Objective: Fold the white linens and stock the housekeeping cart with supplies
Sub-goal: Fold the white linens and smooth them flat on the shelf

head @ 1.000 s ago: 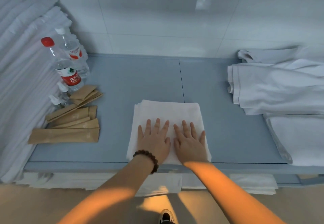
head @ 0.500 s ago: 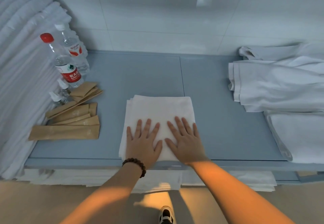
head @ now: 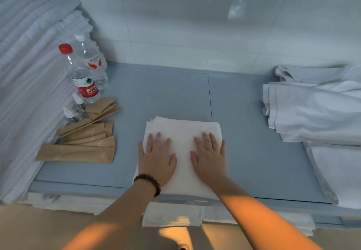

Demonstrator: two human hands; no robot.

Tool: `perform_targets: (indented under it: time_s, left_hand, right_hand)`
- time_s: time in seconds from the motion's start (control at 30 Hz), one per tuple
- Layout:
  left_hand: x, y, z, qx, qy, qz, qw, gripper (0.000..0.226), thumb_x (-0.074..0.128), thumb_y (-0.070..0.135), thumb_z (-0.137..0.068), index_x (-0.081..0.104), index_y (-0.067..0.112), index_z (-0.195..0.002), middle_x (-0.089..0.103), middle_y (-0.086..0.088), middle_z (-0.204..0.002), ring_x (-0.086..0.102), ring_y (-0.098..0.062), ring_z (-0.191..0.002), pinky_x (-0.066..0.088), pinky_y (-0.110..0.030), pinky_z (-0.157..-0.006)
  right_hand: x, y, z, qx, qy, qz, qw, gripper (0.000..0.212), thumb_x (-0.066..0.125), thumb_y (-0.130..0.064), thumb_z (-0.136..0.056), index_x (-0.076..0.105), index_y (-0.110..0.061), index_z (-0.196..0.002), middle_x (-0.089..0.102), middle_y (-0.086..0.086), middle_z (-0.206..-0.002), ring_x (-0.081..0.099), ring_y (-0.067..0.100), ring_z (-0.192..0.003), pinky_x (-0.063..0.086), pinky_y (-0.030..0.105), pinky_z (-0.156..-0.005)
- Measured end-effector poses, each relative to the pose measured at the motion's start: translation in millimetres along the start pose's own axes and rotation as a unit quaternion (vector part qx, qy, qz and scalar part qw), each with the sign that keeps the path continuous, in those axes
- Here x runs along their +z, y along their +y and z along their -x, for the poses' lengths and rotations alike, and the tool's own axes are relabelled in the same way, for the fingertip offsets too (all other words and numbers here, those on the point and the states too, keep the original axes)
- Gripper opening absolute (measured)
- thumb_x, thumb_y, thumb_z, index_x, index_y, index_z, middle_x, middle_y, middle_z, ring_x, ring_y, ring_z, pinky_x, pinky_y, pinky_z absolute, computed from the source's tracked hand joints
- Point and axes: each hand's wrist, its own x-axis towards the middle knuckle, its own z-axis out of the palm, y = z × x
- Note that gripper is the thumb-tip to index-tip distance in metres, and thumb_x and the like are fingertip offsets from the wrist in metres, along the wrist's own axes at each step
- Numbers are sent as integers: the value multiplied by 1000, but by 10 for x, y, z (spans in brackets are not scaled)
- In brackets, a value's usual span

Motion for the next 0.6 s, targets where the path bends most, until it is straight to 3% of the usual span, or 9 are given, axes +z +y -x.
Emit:
perform_targets:
  time_s: [0.17,0.33,0.5,0.6]
  left_hand:
    - [90,-19,-478,70,-25,10,997,59,19,53,-98,6,35,-152,-6,2,-162,-11,-21,-147,-10,-46,-117]
    - [220,-147,-551,52,-17,31,998,63,10,59,-93,-2,37,-151,-11,6,-160,-13,-14,-147,-10,-40,-117]
    - [126,-212,-499,0,-75,71,995,60,13,55,-98,-6,36,-152,-14,6,-160,-13,-19,-147,-3,-45,-119]
    - [60,-224,-338,-15,-82,43,996,62,13,55,-97,-5,33,-152,-12,3,-161,-13,-25,-147,-5,-51,-117]
  right_hand:
    - [100,-89,-429,-30,-63,-3,998,58,18,-53,-98,0,-37,-151,-11,-4,-160,-17,19,-146,-15,52,-115]
    - [187,162,-494,39,-52,-12,998,63,12,-61,-94,-2,-39,-151,-9,-4,-161,-13,18,-147,-14,45,-116]
    - [99,338,-429,130,-91,-28,987,64,10,-59,-96,-6,-31,-152,-15,-6,-160,-18,22,-146,-10,51,-116]
    - [21,261,-299,134,-90,-9,987,64,10,-60,-95,-7,-33,-151,-18,-4,-159,-24,23,-144,-15,58,-113]
